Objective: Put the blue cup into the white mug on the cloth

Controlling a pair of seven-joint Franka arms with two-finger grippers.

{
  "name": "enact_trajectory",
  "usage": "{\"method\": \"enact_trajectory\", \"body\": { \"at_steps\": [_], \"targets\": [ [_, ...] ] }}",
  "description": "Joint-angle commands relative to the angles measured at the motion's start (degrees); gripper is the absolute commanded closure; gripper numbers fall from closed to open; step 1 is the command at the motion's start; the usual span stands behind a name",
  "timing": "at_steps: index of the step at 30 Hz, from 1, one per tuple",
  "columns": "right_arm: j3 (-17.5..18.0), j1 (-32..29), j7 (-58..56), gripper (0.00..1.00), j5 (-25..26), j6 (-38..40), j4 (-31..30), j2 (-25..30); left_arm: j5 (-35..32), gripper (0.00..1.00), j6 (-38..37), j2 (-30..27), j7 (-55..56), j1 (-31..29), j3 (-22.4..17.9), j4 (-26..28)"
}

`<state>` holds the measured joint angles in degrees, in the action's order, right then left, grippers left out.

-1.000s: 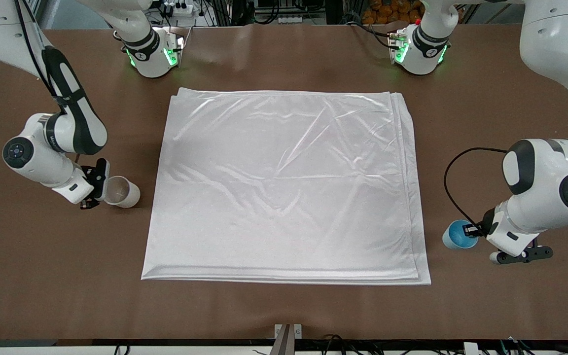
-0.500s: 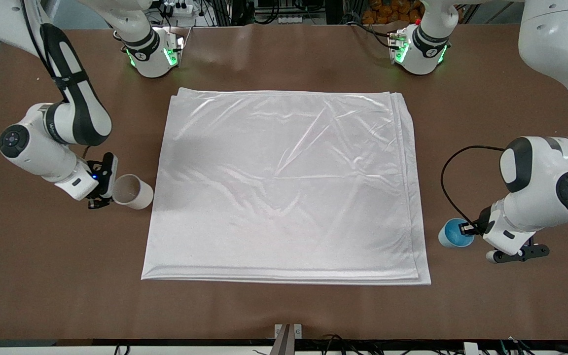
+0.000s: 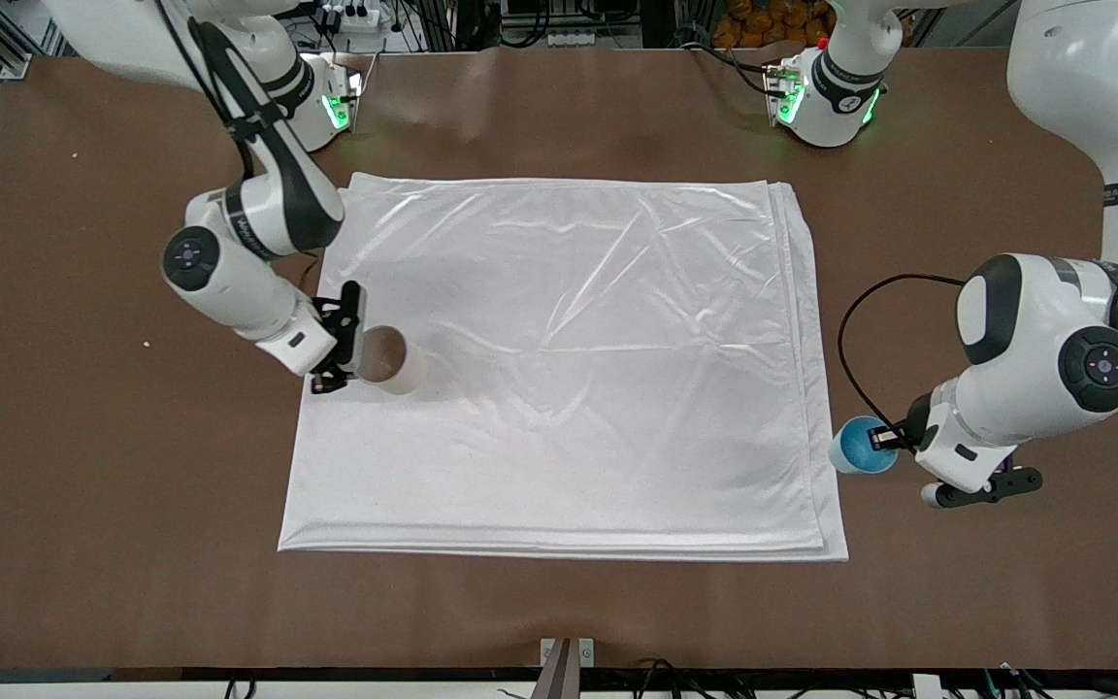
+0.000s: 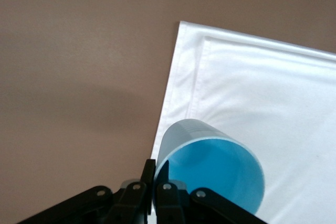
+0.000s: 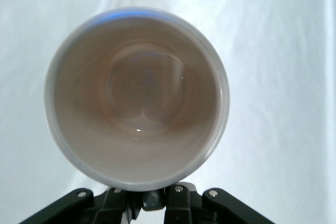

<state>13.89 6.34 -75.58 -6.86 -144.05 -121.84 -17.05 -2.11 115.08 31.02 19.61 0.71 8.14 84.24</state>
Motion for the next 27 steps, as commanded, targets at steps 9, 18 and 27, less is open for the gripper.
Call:
{"method": "enact_trajectory", "body": {
  "at_steps": [9, 18, 27],
  "targets": [
    [-0.4, 13.4, 28.0, 1.0, 9.6, 0.0, 8.6, -7.5, -0.4, 1.0, -1.9, -1.3, 8.5, 0.0, 5.2, 0.8],
    [-0.4, 18.9, 43.1, 1.0, 18.0, 0.4, 15.8, -14.6, -0.6, 1.0, -4.6, -1.3, 13.4, 0.8, 8.1, 0.8],
    [-1.8, 22.2, 46.7, 1.0, 18.2, 1.5, 20.6, -19.5, -0.7, 1.0, -4.7, -1.2, 19.2, 4.7, 8.8, 0.8]
  ]
}}
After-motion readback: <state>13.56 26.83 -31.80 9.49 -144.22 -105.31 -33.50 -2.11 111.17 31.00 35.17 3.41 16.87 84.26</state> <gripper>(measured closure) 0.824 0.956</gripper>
